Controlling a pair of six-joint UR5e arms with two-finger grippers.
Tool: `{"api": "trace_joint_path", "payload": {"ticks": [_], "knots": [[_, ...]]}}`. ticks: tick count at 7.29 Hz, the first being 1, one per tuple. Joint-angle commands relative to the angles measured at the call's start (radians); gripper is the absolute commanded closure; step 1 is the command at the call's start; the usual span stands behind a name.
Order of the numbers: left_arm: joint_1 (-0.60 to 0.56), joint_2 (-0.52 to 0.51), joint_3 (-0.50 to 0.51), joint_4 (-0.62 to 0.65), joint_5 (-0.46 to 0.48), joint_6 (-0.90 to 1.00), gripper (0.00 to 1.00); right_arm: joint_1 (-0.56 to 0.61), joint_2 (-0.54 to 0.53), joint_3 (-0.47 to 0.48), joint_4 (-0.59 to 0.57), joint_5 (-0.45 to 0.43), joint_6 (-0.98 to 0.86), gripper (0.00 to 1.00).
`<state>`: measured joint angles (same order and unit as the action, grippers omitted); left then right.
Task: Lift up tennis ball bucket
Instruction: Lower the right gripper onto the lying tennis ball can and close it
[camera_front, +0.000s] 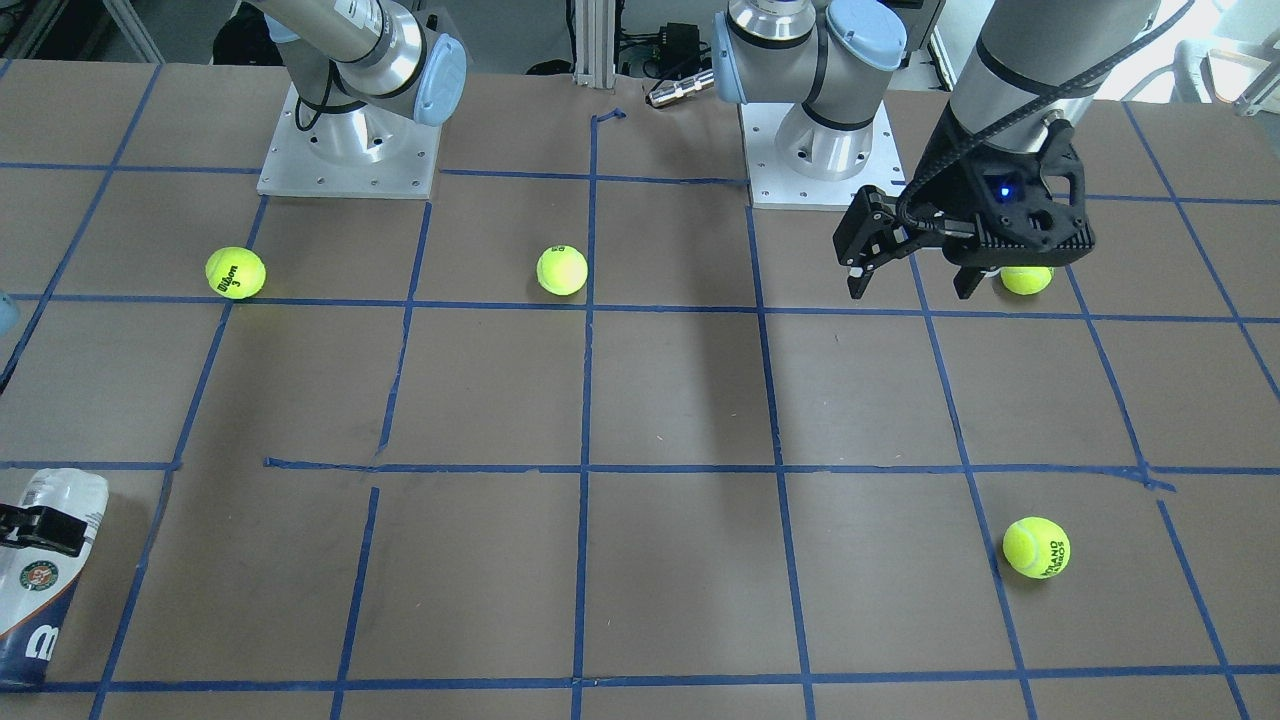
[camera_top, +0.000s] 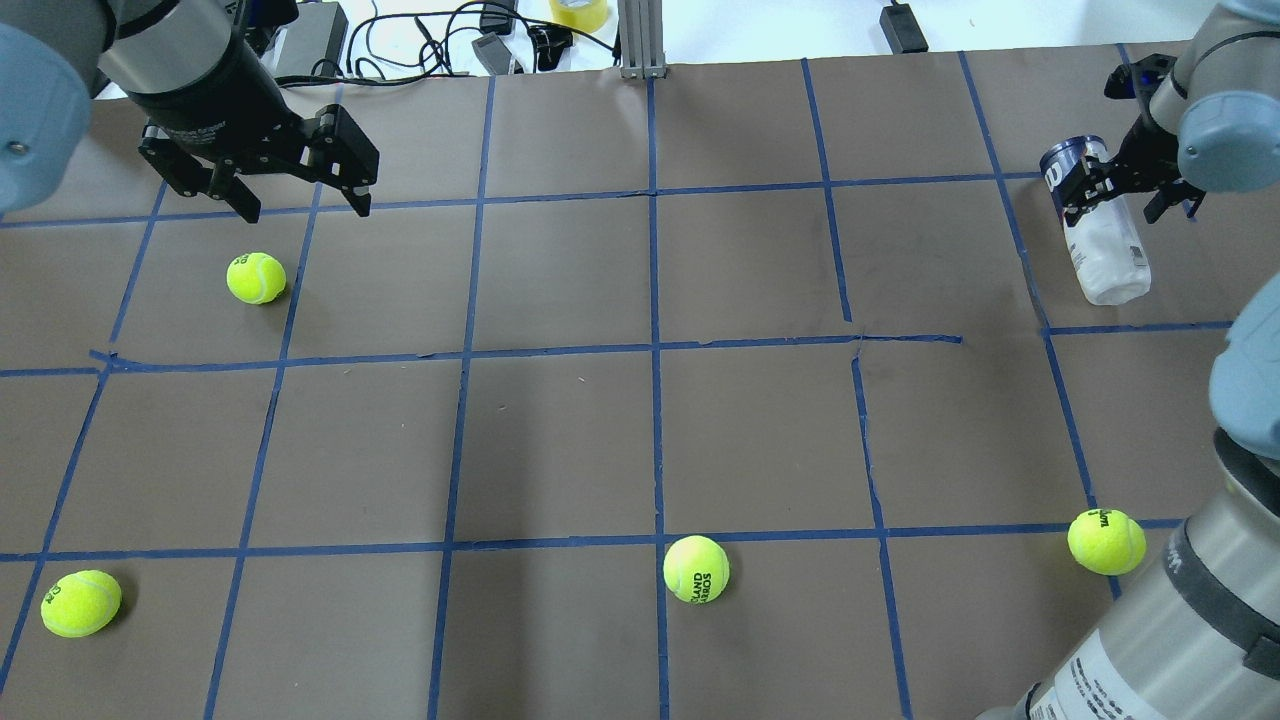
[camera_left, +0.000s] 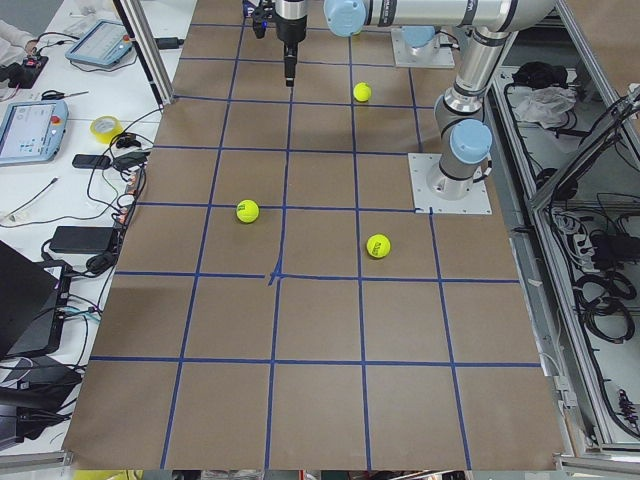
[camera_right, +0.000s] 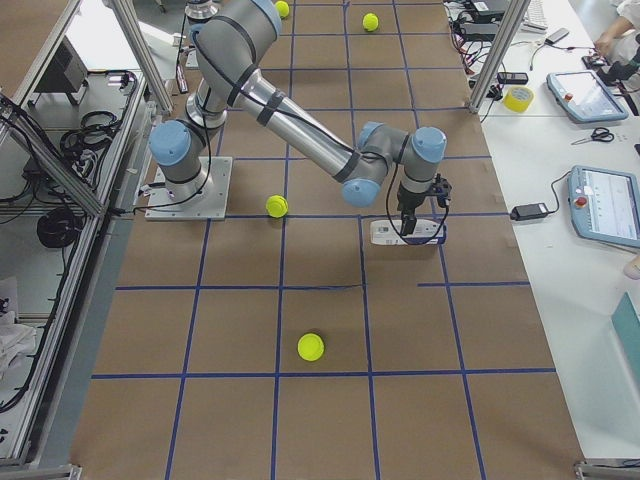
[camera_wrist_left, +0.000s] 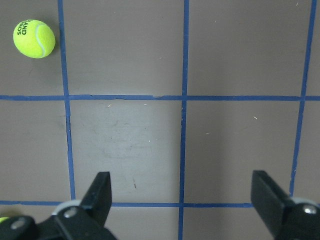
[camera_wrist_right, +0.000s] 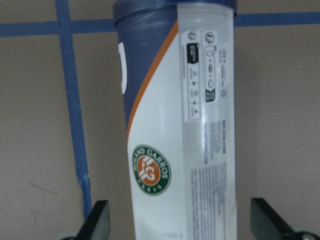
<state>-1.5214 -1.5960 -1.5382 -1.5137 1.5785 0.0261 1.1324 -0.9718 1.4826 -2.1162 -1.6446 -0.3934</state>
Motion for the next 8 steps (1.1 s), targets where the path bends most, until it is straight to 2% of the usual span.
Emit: {"api": "trace_joint_path", "payload": {"ticks": [1, 3, 6, 8], "knots": [[0.001, -0.001, 0.000, 0.000, 0.001, 0.000, 0.00, -0.002, 0.047, -0.011, -0.036, -0.001, -0.009, 0.00], [0.001, -0.002, 0.000, 0.000, 0.000, 0.000, 0.00, -0.002, 0.064, -0.010, -0.041, 0.000, -0.012, 0.00], [0.001, -0.001, 0.001, 0.000, 0.000, 0.000, 0.00, -0.002, 0.068, 0.002, -0.042, 0.000, -0.022, 0.13], [0.001, -0.001, 0.000, 0.001, -0.002, 0.000, 0.00, -0.002, 0.073, -0.011, -0.041, -0.001, -0.030, 0.18]]}}
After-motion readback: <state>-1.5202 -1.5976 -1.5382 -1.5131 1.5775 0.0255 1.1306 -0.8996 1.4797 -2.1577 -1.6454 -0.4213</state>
